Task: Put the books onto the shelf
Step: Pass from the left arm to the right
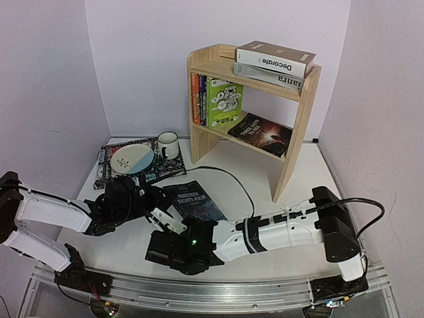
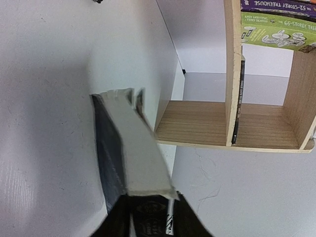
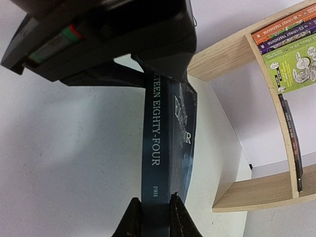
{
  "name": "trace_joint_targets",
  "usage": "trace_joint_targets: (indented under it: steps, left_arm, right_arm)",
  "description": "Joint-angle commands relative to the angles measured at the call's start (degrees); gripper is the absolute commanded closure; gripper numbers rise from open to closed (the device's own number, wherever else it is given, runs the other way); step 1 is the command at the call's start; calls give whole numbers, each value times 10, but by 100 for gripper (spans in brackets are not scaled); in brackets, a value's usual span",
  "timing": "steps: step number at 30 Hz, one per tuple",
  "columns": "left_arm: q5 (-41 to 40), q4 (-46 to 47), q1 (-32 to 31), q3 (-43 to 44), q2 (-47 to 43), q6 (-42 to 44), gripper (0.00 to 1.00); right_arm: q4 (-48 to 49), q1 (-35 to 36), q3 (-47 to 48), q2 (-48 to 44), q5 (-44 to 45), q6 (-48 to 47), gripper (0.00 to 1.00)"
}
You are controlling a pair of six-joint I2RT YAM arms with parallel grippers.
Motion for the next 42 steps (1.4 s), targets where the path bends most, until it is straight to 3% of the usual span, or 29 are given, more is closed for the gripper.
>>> trace_joint_targets:
  steps: [1,3,5,14,22,27,36,42]
  left_arm:
    - [6,63,-3,5,-39,9,57]
    - [7,57,3,0,-45,11,36]
    - [25,45,19,-3,-56,17,22]
    - [122,-114,112,30,-167,157,1]
    - [112,-269,123,134,-219,317,1]
    - [97,-303,123,151,-232,346,1]
    - [79,-306,123,136,-252,349,2]
    - [75,-306,123,135,-254,353,2]
  right_arm:
    - [-38,-4,-22,-29,5,1,100]
    - [-35,-4,-40,-52,-2,-1,100]
    - [-29,-4,-66,-79,-4,-4,100]
    - [24,-12,-179,-242,-91,-51,100]
    - [45,-98,-228,-392,-262,-113,100]
    - [47,-140,-216,-440,-298,-210,100]
    - [51,-155,-101,-414,-188,-457,100]
    - [82,-184,-14,-384,-171,-555,100]
